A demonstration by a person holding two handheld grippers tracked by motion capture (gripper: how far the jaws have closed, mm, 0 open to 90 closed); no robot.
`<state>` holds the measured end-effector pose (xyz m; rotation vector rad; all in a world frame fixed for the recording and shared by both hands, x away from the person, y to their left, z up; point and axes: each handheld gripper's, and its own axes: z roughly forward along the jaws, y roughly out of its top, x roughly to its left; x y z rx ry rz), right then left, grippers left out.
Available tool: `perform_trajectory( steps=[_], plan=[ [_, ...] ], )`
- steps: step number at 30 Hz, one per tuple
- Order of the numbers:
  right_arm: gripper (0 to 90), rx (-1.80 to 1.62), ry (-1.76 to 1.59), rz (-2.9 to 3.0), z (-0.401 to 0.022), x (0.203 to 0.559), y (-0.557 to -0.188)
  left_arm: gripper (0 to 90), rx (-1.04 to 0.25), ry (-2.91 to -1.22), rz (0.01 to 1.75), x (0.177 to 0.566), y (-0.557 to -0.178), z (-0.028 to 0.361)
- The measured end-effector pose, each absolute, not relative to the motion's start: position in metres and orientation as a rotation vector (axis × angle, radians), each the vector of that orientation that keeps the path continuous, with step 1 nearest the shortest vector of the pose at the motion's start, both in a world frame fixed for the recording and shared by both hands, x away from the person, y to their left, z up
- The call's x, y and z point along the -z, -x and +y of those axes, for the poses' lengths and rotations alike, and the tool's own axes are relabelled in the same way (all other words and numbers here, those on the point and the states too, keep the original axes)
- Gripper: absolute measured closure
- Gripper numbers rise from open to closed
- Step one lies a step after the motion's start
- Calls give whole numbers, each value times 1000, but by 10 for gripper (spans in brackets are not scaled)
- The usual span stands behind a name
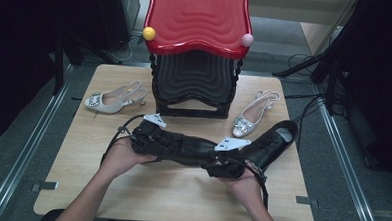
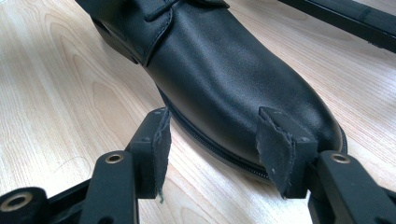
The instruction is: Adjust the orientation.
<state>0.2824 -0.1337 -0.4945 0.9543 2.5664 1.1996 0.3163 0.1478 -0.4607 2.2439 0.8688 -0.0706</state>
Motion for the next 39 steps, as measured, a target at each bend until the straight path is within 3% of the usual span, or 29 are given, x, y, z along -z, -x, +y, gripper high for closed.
perform_trajectory(
  steps=[7, 11, 20, 24, 33, 39],
  plan=[
    [467, -1200, -951, 2572, -132, 495, -282, 503, 25, -2195, 899, 443, -318, 176],
    [476, -1202, -960, 2579, -130, 496, -282, 540, -24, -2156, 892, 432, -318, 193],
    [521, -1229, -930, 2586, -117, 499, -280, 900, -94, -2160, 1030, 440, -332, 231],
    [583, -1254, -942, 2591, -114, 500, -279, 900, -91, -2145, 1087, 450, -339, 247],
    [886, -1280, -964, 2599, -104, 505, -278, 900, -57, -2180, 1090, 477, -351, 243],
    [900, -1237, -986, 2608, -100, 509, -284, 900, -55, -2179, 1083, 480, -350, 242]
  ],
)
